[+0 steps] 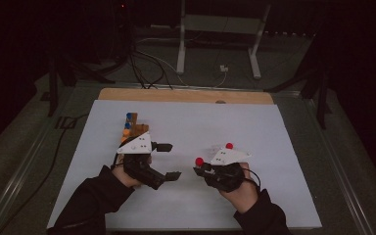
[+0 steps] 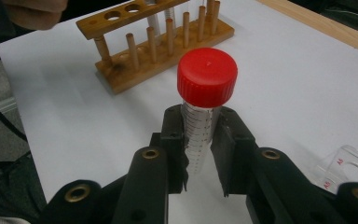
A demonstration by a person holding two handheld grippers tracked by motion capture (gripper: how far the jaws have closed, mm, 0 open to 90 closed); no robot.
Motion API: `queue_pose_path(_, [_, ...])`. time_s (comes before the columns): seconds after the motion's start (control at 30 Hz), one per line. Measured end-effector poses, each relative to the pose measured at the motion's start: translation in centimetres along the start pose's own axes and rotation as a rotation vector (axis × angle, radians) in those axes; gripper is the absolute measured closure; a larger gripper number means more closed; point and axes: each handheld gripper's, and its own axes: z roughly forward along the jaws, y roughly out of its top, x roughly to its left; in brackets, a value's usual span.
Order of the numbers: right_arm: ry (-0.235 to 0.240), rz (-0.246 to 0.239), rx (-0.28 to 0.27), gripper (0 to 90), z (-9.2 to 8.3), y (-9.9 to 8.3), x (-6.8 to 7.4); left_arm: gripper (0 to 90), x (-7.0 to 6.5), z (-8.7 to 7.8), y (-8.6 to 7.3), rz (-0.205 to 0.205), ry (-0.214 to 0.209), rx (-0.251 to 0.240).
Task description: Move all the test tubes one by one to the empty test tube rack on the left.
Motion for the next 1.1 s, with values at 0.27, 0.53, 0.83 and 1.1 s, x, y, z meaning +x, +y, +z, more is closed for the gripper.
queue_pose_path(0.27, [0.014,-0.003,0.001,75.4,0.2,0.1,0.3,23.1,-0.4,1.2,0.5,0.019,-0.011,-0.007])
queue_pose_path(0.53, [0.027,-0.007,0.006,75.4,0.4,0.0,0.6,41.7,-0.6,2.5,0.7,0.037,-0.016,-0.005])
queue_pose_path(0.83, [0.034,-0.01,0.004,75.4,0.4,0.1,0.8,59.2,-0.7,3.7,0.6,0.049,-0.024,0.01])
queue_pose_path(1.1, [0.035,-0.011,0.0,75.4,0.4,0.1,0.9,69.6,-0.6,4.4,0.6,0.051,-0.043,0.018])
